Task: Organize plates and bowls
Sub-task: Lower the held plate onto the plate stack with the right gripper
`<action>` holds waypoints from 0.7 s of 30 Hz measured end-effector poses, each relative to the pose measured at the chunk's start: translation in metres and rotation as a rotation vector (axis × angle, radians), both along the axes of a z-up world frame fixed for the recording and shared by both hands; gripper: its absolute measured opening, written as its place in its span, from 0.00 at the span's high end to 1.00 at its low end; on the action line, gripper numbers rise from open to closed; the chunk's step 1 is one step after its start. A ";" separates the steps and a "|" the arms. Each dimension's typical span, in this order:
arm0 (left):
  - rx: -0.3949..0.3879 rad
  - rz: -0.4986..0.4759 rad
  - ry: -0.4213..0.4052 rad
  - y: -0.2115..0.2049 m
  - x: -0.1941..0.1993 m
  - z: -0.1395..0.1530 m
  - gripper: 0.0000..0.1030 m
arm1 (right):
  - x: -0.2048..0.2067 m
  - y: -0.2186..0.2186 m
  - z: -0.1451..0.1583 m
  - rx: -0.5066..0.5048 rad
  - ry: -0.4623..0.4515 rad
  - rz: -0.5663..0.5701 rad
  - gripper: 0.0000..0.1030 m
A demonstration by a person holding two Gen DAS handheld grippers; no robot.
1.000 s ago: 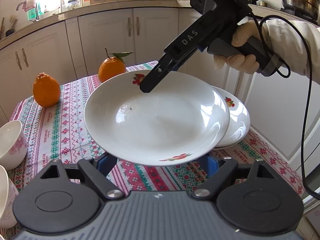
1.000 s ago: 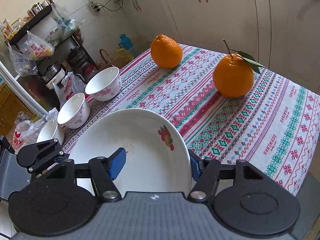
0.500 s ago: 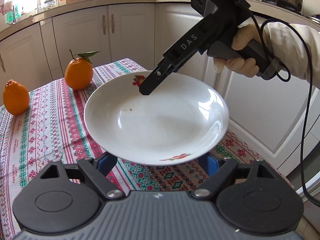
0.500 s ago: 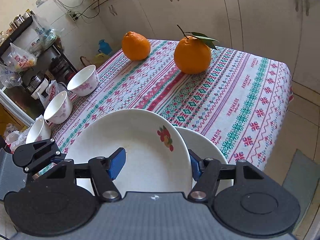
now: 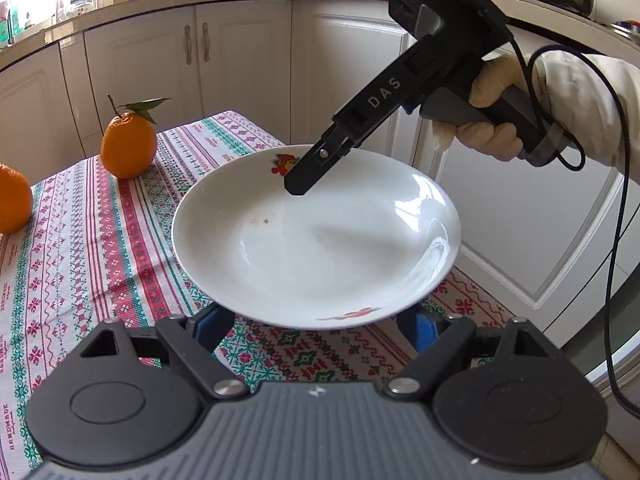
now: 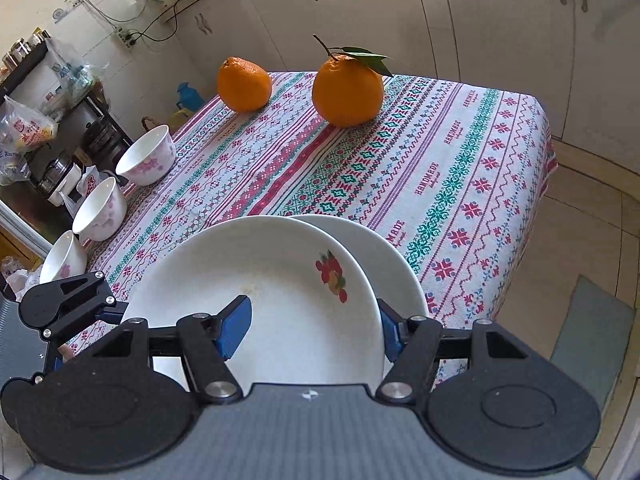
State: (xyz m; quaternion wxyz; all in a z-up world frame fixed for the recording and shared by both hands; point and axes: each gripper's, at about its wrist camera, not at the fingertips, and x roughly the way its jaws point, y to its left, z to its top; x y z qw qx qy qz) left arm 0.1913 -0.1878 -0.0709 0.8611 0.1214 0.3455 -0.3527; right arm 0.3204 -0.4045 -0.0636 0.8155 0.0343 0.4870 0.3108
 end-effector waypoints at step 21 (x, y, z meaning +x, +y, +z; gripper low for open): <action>-0.012 0.000 -0.005 0.001 0.013 -0.007 0.11 | -0.014 -0.010 0.006 -0.059 -0.016 -0.056 0.31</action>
